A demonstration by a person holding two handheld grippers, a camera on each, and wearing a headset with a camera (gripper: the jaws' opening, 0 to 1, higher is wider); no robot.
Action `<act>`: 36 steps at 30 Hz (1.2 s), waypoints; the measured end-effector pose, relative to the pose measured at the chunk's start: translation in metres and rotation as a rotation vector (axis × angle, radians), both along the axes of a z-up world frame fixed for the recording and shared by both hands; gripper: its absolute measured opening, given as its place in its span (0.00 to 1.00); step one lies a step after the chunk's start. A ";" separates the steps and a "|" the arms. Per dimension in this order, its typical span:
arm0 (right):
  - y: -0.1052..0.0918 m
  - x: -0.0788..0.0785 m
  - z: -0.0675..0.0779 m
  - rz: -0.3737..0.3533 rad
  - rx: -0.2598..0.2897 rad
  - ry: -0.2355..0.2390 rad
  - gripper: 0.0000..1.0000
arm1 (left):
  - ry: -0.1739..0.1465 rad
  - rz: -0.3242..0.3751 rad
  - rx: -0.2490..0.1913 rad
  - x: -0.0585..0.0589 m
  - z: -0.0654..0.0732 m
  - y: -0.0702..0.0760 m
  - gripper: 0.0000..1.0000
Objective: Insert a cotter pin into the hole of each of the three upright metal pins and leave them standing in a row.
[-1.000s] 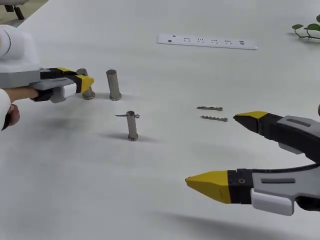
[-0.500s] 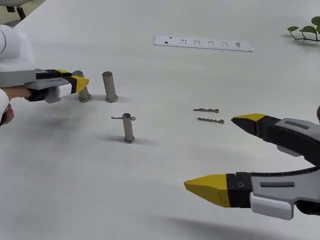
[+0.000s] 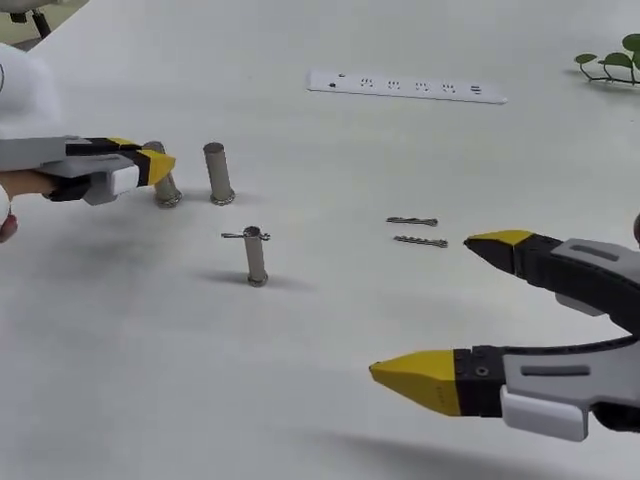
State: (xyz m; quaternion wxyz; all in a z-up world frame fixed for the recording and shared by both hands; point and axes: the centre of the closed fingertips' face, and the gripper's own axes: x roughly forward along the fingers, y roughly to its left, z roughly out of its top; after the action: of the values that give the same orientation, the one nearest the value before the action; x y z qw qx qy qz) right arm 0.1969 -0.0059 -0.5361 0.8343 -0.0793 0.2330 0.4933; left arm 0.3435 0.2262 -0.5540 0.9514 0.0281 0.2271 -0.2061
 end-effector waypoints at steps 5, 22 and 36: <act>0.000 0.001 0.002 -0.001 0.000 -0.008 0.87 | -0.012 0.009 -0.003 -0.012 0.014 0.002 0.09; 0.004 -0.007 0.001 0.021 0.024 -0.001 0.87 | -0.053 -0.004 0.015 -0.071 0.061 -0.015 0.09; 0.005 -0.010 -0.003 0.037 0.028 0.012 0.87 | -0.083 -0.047 0.019 -0.092 0.082 -0.029 0.09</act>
State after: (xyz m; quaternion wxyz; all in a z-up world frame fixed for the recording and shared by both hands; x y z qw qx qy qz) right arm 0.1868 -0.0005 -0.5396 0.8247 -0.0687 0.2296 0.5122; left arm 0.2511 0.1971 -0.4719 0.9546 0.0510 0.1886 -0.2247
